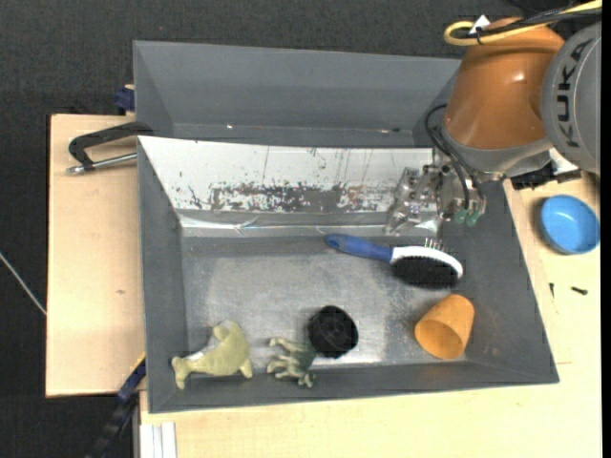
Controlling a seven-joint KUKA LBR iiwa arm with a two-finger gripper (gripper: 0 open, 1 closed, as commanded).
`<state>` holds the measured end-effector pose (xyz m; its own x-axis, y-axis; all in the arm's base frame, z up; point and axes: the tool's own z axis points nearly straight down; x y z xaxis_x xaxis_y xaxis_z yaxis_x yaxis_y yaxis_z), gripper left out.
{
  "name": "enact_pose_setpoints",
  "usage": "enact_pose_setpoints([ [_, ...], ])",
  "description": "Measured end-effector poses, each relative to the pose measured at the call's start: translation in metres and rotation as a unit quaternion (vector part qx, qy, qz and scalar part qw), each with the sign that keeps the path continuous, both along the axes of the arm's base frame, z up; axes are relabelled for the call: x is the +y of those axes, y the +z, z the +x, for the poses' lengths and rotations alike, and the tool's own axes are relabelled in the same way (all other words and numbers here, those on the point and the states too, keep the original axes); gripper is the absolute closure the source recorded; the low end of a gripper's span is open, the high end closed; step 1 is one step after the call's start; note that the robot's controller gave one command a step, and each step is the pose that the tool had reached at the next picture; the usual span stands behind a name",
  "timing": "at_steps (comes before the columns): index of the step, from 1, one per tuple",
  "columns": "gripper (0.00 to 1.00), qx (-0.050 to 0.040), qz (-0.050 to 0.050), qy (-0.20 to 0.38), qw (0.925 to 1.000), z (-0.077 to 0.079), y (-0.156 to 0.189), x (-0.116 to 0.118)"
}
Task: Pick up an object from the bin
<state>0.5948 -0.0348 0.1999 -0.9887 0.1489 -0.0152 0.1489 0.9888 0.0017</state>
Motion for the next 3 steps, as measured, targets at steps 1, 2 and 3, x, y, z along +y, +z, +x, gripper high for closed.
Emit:
enact_pose_setpoints([
  [1, 0.00, 0.0048, 0.001, 0.000, 1.0000, -0.002, -0.005, 0.001],
  [2, 0.00, 0.0044, 0.000, 0.086, 0.9963, 0.003, -0.129, 0.006],
  [3, 1.00, -0.0017, -0.001, 0.085, 0.9964, 0.006, -0.125, 0.005],
])
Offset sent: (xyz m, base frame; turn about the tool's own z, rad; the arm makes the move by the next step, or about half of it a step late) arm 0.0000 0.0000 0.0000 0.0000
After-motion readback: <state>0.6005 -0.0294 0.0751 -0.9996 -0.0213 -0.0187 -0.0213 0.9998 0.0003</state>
